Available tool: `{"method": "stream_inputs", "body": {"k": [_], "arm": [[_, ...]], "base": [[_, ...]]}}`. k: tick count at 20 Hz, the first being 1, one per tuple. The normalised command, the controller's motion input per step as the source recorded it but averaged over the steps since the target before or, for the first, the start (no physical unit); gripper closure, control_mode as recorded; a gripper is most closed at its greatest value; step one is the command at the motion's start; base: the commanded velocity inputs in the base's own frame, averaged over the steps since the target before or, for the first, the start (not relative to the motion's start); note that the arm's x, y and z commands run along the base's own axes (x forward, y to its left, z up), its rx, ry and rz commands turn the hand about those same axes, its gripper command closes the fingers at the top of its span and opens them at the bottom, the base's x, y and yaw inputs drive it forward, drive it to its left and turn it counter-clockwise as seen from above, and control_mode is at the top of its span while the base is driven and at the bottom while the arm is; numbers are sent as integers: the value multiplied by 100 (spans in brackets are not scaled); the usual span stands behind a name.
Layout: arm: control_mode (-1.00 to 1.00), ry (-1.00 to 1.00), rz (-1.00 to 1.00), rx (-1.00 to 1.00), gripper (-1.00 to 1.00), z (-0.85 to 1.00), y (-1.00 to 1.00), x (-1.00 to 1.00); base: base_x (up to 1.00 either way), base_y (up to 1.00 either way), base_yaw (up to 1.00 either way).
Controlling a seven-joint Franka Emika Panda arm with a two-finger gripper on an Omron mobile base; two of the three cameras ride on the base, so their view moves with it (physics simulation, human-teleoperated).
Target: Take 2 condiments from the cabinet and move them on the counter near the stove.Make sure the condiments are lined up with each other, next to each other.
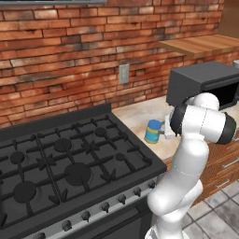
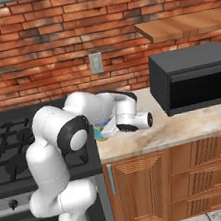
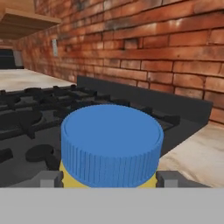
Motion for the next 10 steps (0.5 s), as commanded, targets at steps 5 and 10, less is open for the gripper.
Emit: {"method": "stream_inputs", "body": {"k": [5,10], "arm": [[-100,0,2,0,100,-16,-1,26],[-100,0,2,0,100,-16,-1,23]], "base": [[0,0,0],[0,0,0]]}}
